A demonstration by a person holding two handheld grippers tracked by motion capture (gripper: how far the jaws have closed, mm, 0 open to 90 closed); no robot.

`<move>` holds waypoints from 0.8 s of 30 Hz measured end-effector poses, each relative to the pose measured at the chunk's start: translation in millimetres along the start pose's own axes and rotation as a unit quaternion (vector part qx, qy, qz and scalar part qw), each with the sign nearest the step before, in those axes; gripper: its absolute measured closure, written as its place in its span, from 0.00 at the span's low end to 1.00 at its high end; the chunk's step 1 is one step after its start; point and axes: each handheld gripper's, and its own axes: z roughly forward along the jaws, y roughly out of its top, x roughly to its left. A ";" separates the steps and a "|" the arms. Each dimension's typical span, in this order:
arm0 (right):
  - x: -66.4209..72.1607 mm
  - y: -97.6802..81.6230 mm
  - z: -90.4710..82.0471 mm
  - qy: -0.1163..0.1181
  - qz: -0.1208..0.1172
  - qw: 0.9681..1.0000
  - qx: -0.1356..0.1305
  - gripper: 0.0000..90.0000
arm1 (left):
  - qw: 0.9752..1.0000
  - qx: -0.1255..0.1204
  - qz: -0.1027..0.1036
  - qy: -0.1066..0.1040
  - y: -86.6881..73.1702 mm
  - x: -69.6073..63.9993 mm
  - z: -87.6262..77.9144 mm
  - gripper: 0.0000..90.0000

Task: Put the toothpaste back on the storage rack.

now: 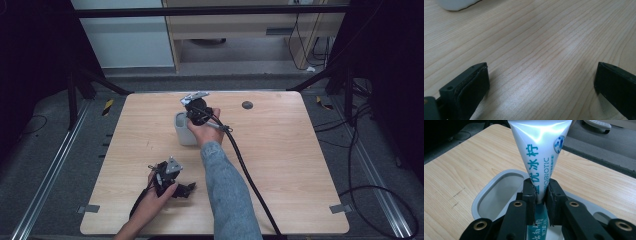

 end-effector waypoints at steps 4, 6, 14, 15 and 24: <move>0.8 0.5 1.0 0.000 -0.001 1.000 0.000 0.87 | 1.000 0.000 0.000 0.000 0.0 0.0 0.0 0.00; 1.3 0.6 1.4 0.000 0.000 1.000 0.000 0.87 | 1.000 0.000 0.000 0.000 0.0 0.0 0.0 0.00; 3.4 1.6 3.5 0.004 -0.002 1.000 0.003 0.86 | 1.000 0.000 0.000 0.000 0.0 0.0 0.0 0.00; 3.5 1.7 3.7 0.004 -0.001 1.000 0.003 0.86 | 1.000 0.001 0.001 0.000 0.0 0.1 -0.1 0.00; 2.7 2.2 4.8 0.007 0.002 1.000 0.006 0.85 | 1.000 0.000 0.000 0.000 0.0 0.0 0.0 0.00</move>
